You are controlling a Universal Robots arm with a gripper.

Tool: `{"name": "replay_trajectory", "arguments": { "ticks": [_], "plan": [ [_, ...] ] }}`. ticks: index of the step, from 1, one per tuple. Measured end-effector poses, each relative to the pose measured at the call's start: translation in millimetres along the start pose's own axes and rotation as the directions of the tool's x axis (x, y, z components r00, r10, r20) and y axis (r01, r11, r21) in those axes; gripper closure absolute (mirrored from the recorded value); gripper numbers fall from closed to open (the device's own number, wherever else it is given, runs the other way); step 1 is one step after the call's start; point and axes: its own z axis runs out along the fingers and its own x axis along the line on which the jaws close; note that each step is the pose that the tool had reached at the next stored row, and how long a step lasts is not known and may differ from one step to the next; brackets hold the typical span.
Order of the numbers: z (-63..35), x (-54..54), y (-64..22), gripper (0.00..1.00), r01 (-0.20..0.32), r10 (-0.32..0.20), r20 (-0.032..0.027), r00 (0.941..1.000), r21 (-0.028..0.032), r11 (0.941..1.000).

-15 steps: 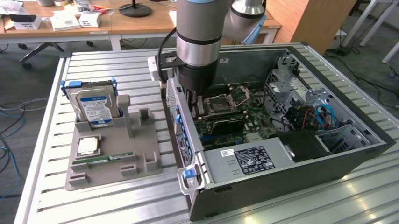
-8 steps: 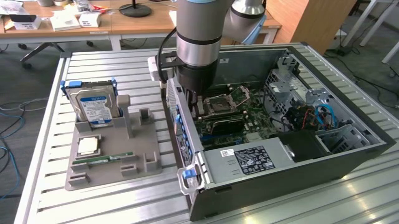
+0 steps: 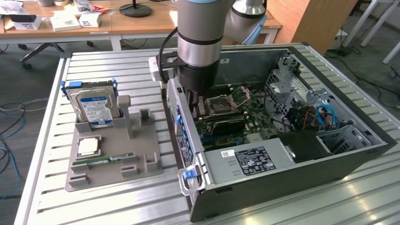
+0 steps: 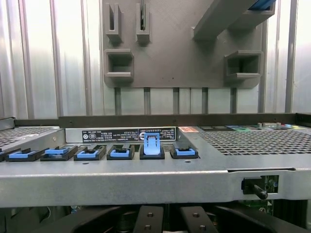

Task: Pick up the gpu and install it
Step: 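Press down on the gpu until it lock into place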

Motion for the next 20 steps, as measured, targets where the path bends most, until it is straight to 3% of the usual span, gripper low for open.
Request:
{"name": "replay_trajectory", "arguments": {
  "ticks": [11,20],
  "plan": [
    [0.3,-0.4,-10.0,0.89,0.0,0.0,0.0022,1.0,0.0,1.0],
    [0.9,-1.2,-29.1,0.89,0.0,0.0,0.0088,1.0,-0.0007,1.0]
  ]
}}
